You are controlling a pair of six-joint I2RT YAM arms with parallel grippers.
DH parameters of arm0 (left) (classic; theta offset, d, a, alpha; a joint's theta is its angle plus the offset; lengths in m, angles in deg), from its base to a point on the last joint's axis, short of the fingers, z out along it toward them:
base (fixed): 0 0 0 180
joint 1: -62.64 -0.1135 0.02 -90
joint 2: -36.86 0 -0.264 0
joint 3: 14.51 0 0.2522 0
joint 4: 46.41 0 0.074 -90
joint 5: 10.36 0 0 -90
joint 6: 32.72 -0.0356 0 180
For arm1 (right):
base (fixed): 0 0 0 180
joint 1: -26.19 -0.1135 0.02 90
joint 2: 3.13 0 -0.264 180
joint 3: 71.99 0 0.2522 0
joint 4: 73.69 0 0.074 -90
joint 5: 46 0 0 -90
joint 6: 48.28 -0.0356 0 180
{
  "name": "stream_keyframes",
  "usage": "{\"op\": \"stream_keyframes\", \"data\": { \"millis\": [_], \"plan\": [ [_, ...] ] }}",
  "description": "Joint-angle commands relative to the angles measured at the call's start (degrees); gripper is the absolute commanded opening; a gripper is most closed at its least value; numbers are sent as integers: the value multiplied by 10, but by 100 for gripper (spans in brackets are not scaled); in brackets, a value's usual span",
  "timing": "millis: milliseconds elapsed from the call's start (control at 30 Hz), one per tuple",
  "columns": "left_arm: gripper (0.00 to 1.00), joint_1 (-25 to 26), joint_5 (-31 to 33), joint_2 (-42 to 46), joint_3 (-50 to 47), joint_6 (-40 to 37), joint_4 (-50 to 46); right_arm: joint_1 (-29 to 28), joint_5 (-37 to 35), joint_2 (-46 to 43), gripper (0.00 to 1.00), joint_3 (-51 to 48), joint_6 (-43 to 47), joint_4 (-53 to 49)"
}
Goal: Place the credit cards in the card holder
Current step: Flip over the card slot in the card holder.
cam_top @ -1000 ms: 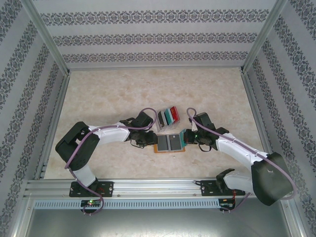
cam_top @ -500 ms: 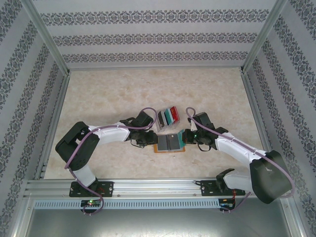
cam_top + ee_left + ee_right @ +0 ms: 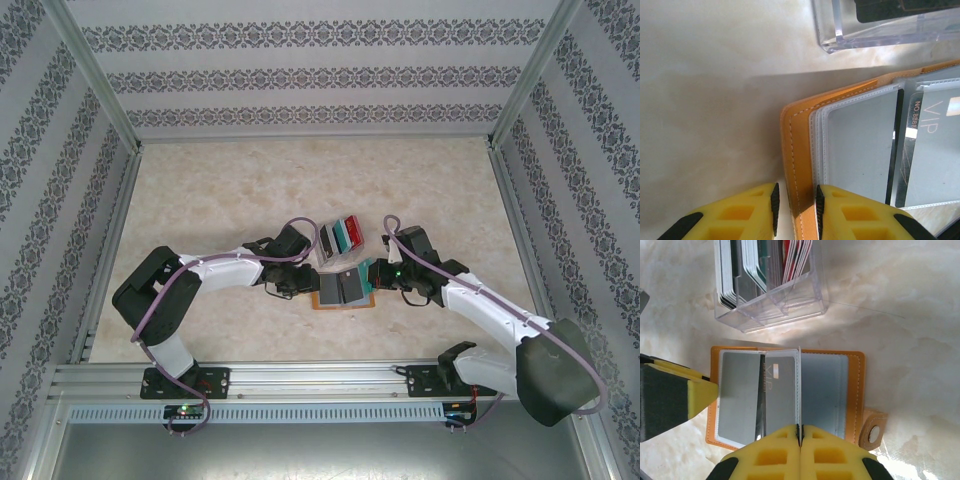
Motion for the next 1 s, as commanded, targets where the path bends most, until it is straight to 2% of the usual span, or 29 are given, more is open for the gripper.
{"op": "stream_keyframes", "data": {
  "millis": [0,367,867,967],
  "plan": [
    [29,6,2,-4,9,-10,-8,-2,23,-12,0,16,-12,0],
    [29,6,2,-5,12,-10,-9,-19,77,14,0,23,-14,41],
    [30,6,20,16,1,-5,-6,-54,83,79,1,34,-27,84],
    [32,6,37,30,-3,-7,-15,-62,52,81,0,27,-40,86]
  ]
}}
